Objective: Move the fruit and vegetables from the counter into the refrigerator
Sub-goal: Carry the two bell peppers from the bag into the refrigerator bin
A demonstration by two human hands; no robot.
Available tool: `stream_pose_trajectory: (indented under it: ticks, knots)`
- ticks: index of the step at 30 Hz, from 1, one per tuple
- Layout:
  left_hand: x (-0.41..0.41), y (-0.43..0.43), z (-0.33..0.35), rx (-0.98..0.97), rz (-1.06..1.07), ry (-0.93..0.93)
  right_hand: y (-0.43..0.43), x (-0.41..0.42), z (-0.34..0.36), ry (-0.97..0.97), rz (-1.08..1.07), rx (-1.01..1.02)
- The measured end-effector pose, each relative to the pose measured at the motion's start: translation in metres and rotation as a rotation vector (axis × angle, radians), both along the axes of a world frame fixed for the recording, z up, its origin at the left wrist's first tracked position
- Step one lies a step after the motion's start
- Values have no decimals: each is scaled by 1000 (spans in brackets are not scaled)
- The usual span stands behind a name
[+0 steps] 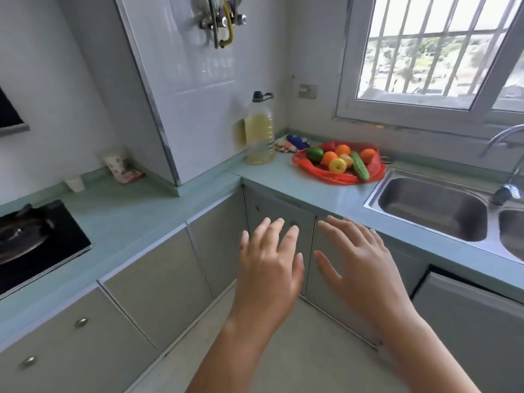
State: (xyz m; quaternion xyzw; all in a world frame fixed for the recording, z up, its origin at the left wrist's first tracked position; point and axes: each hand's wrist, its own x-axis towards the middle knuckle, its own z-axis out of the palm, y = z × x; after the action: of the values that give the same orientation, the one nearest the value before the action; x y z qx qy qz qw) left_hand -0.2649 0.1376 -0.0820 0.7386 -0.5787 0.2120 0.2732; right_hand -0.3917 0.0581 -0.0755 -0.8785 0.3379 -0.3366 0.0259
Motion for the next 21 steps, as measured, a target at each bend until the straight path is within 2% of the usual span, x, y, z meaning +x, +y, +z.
stream_pose_trajectory:
  ticks: [13,21]
  knots:
    - [184,-167,-17,-33,-107,78,-151,169,-8,46,-133,11]
    - [225,-268,-34,0,-264,97,-235,206,-23,48,-269,46]
